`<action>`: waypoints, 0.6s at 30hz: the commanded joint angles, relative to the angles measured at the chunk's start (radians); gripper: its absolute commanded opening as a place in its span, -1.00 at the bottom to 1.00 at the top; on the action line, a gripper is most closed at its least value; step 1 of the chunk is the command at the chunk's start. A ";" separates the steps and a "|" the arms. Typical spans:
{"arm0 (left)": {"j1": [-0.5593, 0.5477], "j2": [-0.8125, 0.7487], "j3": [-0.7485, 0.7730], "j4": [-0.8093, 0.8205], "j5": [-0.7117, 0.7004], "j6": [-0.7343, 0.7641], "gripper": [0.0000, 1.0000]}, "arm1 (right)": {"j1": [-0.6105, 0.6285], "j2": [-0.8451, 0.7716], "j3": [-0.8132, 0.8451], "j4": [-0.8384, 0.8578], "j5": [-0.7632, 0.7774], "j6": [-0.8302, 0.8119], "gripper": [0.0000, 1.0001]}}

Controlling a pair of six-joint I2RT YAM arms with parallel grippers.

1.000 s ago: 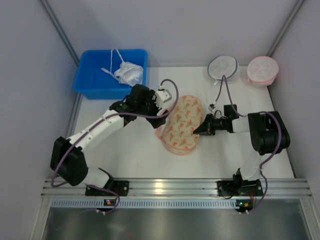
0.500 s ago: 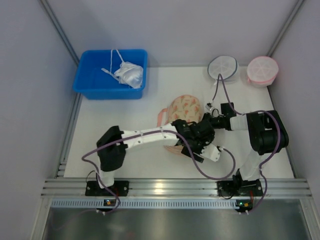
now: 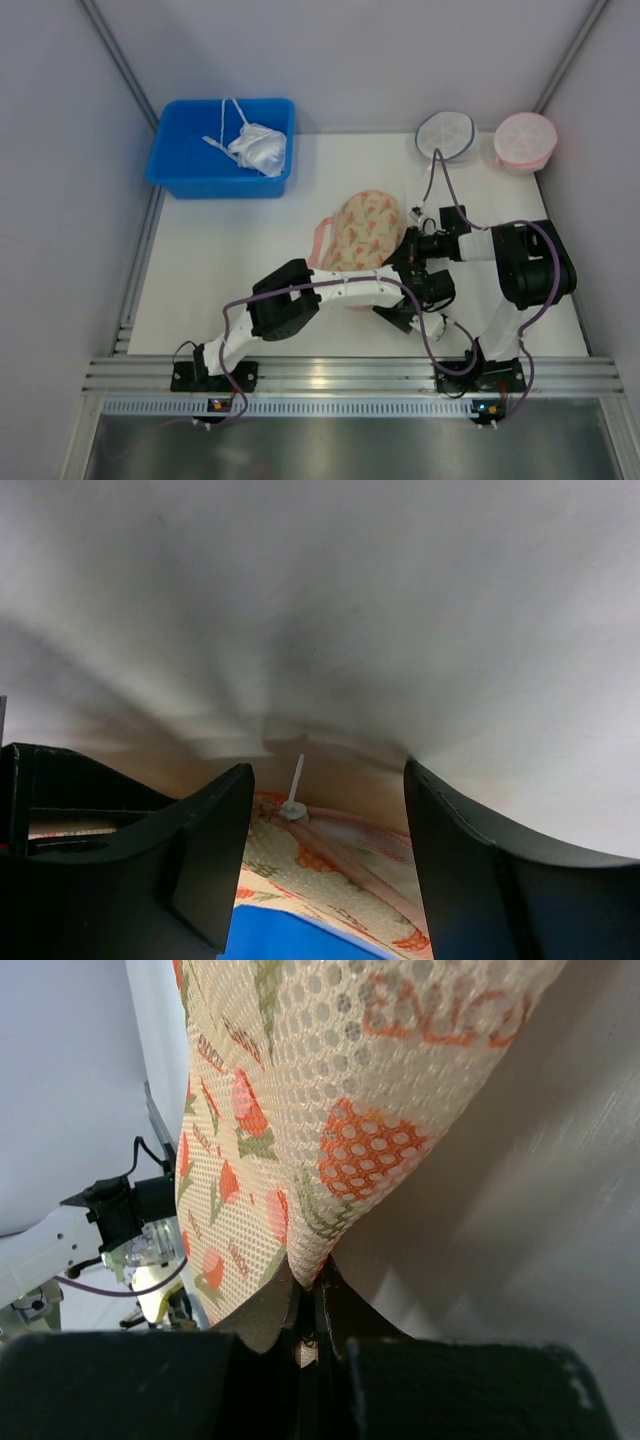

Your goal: Place the bra in the laundry bag and zip it closed

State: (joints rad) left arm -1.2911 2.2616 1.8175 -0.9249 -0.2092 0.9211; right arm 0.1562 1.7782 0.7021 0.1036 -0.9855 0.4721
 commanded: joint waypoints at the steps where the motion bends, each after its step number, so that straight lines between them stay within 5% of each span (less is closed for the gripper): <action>1: -0.001 0.016 0.003 -0.037 -0.091 0.021 0.33 | 0.014 0.010 0.023 0.011 -0.010 -0.015 -1.00; 9: 0.006 0.068 0.031 -0.038 -0.111 0.033 0.12 | 0.026 0.006 0.025 0.011 -0.007 -0.015 -1.00; 18: 0.007 0.110 0.063 -0.040 -0.113 0.039 0.23 | 0.026 0.010 0.028 0.011 -0.004 -0.009 -1.00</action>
State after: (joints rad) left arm -1.2915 2.3157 1.8660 -0.9665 -0.3199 0.9512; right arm 0.1638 1.7782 0.7025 0.1062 -0.9722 0.4725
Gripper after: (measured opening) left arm 0.604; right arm 0.023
